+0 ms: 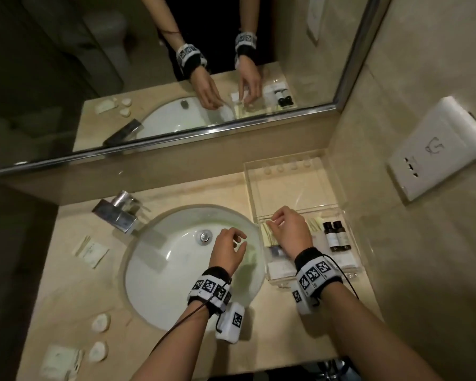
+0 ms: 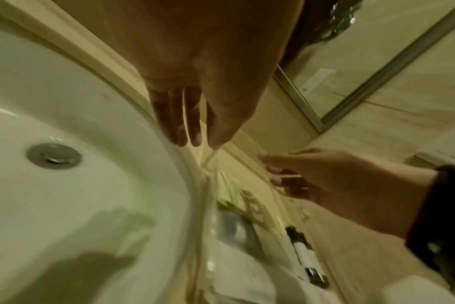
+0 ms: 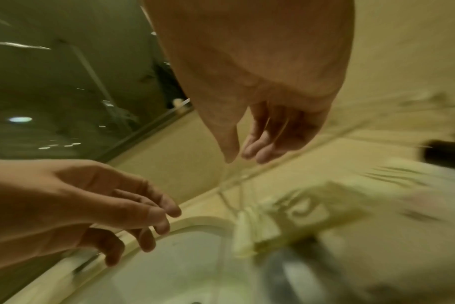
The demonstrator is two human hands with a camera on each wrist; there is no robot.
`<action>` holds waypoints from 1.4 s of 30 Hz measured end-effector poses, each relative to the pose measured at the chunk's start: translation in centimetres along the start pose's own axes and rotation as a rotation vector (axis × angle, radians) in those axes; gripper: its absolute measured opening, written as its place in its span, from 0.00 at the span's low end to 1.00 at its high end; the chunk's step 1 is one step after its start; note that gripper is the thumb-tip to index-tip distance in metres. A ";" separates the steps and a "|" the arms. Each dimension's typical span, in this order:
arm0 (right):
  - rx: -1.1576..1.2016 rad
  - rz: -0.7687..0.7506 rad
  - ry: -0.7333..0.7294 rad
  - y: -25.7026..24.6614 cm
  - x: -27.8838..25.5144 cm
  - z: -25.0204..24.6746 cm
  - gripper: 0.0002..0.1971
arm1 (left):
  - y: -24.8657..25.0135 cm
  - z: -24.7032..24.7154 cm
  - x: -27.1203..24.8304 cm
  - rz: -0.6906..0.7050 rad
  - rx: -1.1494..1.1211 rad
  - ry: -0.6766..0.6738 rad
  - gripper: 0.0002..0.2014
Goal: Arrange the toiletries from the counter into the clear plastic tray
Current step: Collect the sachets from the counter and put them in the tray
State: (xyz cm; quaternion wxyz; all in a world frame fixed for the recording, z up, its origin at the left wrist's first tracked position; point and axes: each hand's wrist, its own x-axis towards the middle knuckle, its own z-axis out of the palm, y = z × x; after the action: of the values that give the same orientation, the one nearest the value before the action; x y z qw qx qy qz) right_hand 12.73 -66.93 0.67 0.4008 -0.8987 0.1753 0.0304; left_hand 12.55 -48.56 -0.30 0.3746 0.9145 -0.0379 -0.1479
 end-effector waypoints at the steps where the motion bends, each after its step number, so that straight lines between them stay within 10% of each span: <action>1: 0.000 -0.102 -0.067 -1.3 -0.2 1.0 0.06 | -0.9 -1.1 -0.6 -0.031 0.016 0.025 0.05; 18: -0.420 -0.894 -0.676 -20.8 -9.6 21.9 0.08 | -21.4 -20.0 -20.2 -0.703 0.148 0.433 0.02; 27: -0.530 -0.838 -0.637 -28.4 -10.9 33.0 0.10 | -31.5 -24.0 -23.9 -0.796 0.049 0.406 0.14; 37: -0.699 -0.652 -0.616 -29.9 -11.1 40.0 0.37 | -36.5 -24.8 -23.2 -0.868 0.016 0.318 0.36; 42: -0.653 -0.698 -0.461 -28.5 -11.2 40.2 0.21 | -37.2 -25.6 -22.4 -0.854 -0.009 0.243 0.29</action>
State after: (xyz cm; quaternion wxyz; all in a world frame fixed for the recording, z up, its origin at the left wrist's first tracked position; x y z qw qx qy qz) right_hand 15.38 -16.66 -4.14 0.1144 -0.9517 -0.2454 0.1449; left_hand -2.70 -0.59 -3.44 0.2858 0.8572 0.3883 -0.1811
